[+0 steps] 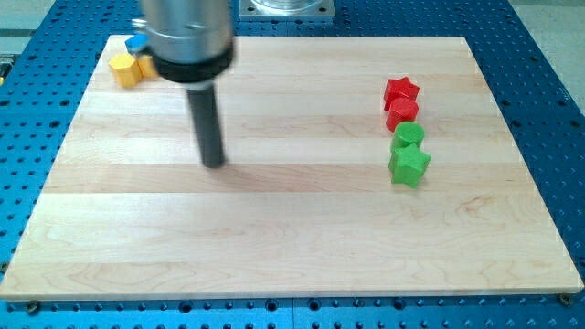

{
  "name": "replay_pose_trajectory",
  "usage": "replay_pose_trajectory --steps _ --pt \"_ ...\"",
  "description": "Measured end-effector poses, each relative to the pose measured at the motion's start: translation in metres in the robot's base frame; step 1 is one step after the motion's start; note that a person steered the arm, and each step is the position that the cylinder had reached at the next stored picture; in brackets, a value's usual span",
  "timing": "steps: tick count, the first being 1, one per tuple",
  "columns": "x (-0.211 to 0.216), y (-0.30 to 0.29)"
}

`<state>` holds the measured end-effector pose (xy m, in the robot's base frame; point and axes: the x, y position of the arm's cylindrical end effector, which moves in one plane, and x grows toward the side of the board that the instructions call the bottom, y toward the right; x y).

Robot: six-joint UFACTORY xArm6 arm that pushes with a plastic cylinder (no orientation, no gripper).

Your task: Move the cube into the triangle

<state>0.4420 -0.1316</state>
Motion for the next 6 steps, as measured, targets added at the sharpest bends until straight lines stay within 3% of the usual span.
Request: replay_pose_trajectory --steps 2,6 --pt "-0.045 -0.173" --pt "-0.156 -0.159"
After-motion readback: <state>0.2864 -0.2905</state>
